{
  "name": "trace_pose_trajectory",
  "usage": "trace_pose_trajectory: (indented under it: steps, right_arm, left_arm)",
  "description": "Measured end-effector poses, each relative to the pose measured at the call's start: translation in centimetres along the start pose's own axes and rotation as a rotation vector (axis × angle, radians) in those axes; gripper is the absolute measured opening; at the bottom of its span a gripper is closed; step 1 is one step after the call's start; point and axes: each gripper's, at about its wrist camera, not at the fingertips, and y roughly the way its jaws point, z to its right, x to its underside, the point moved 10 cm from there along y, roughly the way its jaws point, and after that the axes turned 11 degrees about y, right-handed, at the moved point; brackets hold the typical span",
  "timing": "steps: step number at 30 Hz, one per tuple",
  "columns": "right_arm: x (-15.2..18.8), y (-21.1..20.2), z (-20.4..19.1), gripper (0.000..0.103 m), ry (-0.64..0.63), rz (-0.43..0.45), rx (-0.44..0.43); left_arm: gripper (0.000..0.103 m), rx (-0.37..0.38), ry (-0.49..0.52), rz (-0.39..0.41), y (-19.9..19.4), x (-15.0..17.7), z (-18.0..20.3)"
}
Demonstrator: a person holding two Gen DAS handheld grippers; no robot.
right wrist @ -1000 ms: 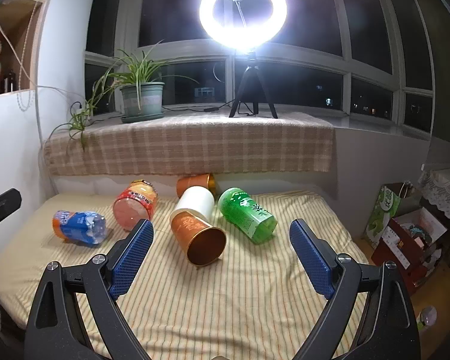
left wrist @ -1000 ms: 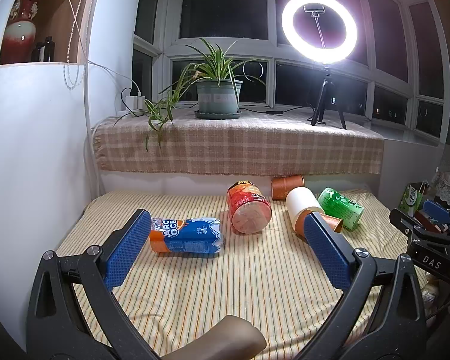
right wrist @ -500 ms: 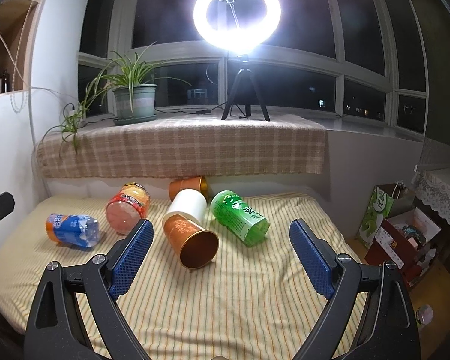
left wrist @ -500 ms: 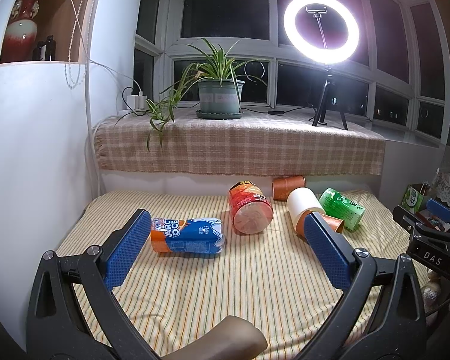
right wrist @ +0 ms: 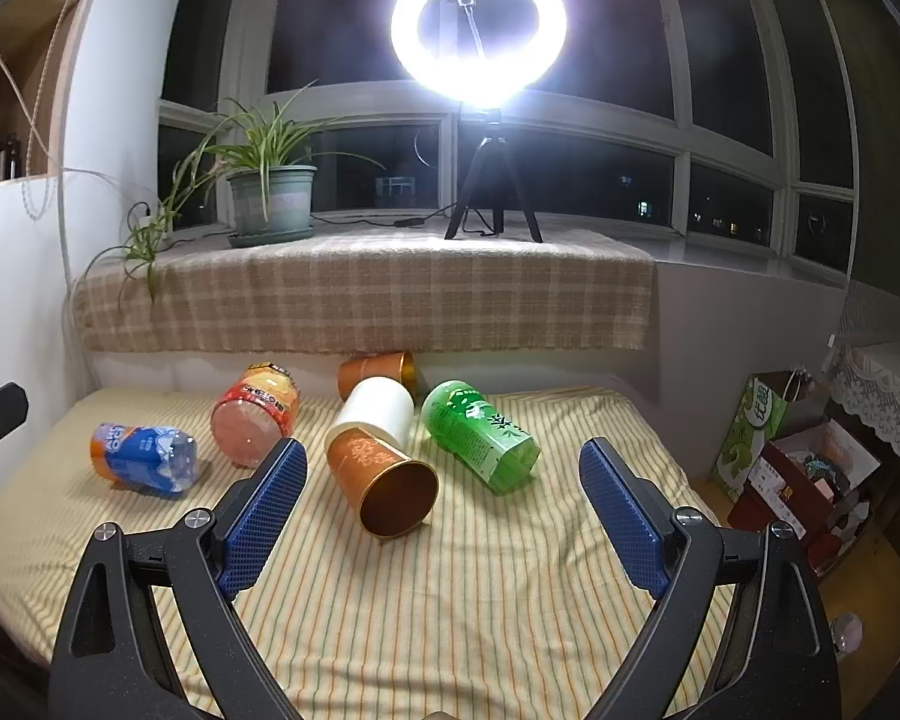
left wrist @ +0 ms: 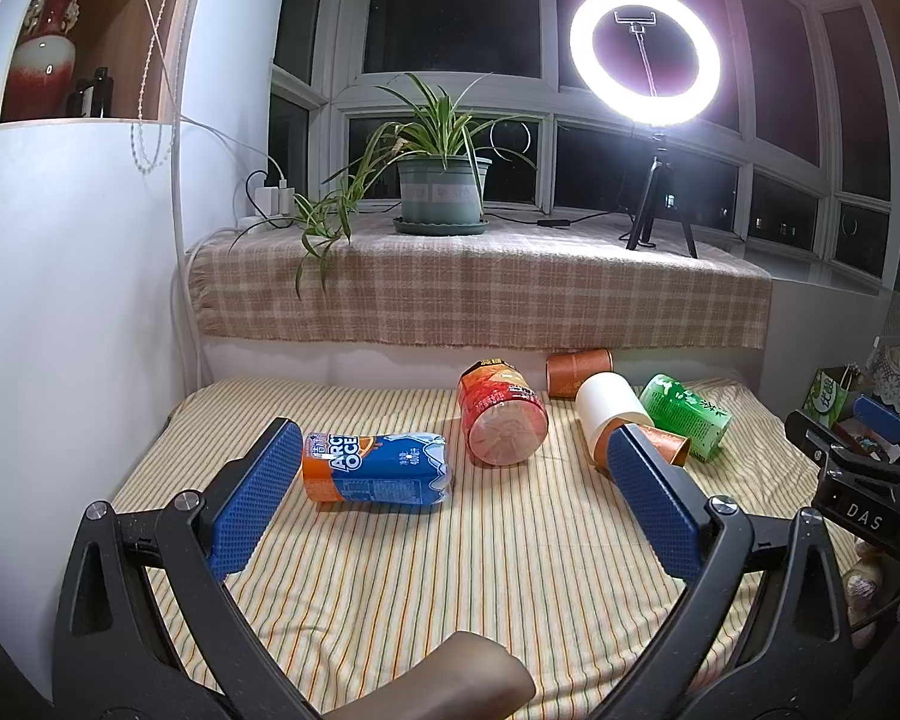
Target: Flip cup upright
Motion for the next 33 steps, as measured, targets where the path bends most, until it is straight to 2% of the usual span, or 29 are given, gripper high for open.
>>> trace_pose_trajectory:
  steps: [24, 33]
  right_arm:
    - [0.2, 0.4, -0.2, 0.092, -0.008, -0.009, -0.004]
    - [0.0, 1.3, -1.0, 0.092, -0.027, -0.016, -0.008]
  left_arm:
    - [0.103, 0.001, -0.002, -0.003, 0.1, 0.1, -0.1]
    - [0.103, 0.000, -0.003, -0.007, 0.7, 1.0, -1.3]
